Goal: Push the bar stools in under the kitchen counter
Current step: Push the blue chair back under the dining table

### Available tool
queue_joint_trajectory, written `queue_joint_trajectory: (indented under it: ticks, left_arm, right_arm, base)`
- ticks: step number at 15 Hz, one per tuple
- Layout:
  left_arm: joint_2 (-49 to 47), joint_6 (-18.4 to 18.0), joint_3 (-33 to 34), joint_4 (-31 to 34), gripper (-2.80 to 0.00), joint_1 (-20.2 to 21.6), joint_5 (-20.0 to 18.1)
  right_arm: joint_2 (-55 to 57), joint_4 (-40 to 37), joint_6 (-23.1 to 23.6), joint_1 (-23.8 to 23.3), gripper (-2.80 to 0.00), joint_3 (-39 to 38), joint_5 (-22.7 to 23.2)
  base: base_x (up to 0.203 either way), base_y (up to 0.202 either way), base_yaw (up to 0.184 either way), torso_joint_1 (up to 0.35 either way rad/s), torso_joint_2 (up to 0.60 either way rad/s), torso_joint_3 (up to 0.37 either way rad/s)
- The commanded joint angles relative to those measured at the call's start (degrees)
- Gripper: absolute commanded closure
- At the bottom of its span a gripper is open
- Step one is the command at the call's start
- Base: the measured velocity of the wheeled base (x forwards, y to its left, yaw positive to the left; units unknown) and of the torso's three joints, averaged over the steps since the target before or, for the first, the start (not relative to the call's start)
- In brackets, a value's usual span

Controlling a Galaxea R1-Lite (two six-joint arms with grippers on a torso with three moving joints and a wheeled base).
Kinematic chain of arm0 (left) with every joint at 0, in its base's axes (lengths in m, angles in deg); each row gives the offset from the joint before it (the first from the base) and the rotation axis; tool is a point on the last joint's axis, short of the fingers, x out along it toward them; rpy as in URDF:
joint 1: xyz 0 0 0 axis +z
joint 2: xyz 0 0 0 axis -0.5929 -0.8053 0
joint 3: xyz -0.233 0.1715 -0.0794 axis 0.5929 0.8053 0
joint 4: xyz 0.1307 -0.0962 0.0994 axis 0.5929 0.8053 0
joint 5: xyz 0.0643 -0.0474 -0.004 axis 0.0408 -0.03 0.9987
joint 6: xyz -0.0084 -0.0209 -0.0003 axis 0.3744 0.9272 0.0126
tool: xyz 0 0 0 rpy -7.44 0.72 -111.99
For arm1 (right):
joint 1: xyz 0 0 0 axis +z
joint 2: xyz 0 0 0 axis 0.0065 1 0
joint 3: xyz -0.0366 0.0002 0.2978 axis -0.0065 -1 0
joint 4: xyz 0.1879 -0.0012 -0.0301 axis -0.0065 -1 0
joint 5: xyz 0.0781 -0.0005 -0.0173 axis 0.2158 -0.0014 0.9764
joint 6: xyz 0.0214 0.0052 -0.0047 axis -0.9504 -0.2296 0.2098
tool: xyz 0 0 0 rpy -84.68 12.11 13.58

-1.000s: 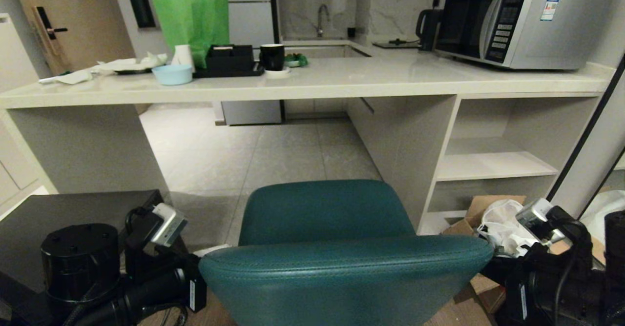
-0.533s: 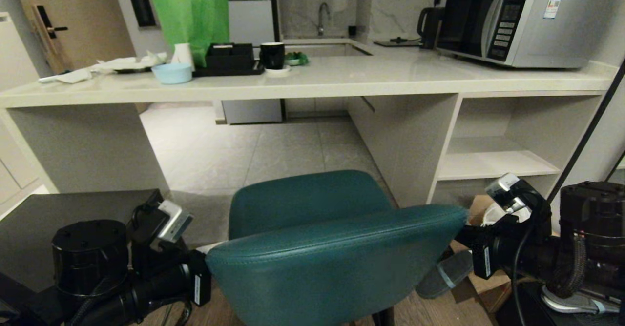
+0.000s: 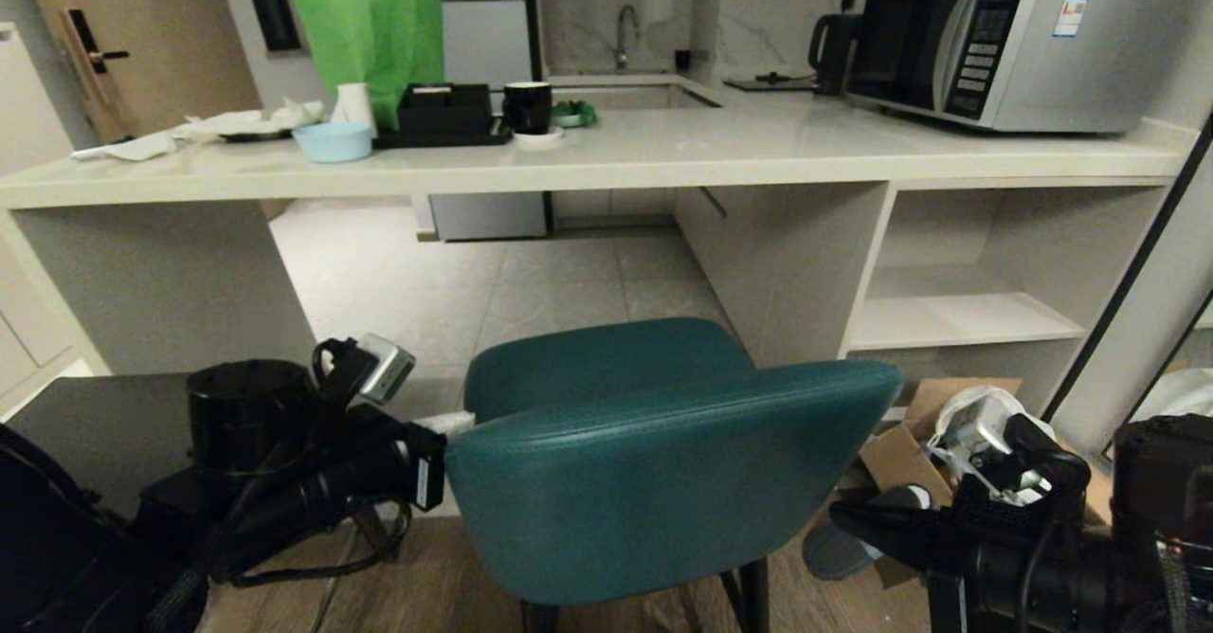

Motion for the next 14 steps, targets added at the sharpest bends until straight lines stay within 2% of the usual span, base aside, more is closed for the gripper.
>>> queue_joint_trajectory:
  ticks: [1, 3, 5, 8, 10, 12, 14]
  left_arm:
    - [-1.0, -0.2, -0.8, -0.7, 0.00, 1.9, 0.5]
    - [0.2, -0.2, 1.2, -0.9, 0.00, 1.9, 0.4]
    - [2.6, -0.1, 3.2, -0.9, 0.00, 1.9, 0.4]
    - [8.4, 0.1, 8.4, -0.9, 0.00, 1.7, 0.3]
    - [10.6, 0.2, 10.7, -0.9, 0.00, 1.6, 0.4]
    - [12.3, 0.2, 11.6, -0.8, 0.00, 0.5, 0.4]
    - [12.0, 0.3, 11.5, -0.8, 0.00, -1.3, 0.4]
  right_arm:
    - [-0.4, -0.5, 0.1, 0.2, 0.00, -0.1, -1.0]
    - [-0.2, -0.5, -0.2, -0.5, 0.00, 0.2, -1.1]
    - [-0.5, -0.4, -0.1, -3.5, 0.00, 0.1, -1.2]
    - [-1.4, -0.5, -0.1, -13.1, 0.00, 1.6, -0.6]
    - [1.8, -0.5, 0.1, -19.3, 0.00, 5.8, 1.1]
    - [8.0, -0.5, 0.4, -21.9, 0.00, 10.5, 1.9]
    - [14.2, -0.1, 0.6, -22.0, 0.00, 15.8, 2.3]
  base:
    - [0.000, 0.000, 0.000, 0.000, 0.00, 0.000]
    - [0.000, 0.000, 0.000, 0.000, 0.00, 0.000]
    - [0.000, 0.000, 0.000, 0.000, 0.00, 0.000]
    - [0.000, 0.000, 0.000, 0.000, 0.00, 0.000]
    - [0.000, 0.000, 0.000, 0.000, 0.00, 0.000]
    - [0.000, 0.000, 0.000, 0.000, 0.00, 0.000]
    - [0.000, 0.000, 0.000, 0.000, 0.00, 0.000]
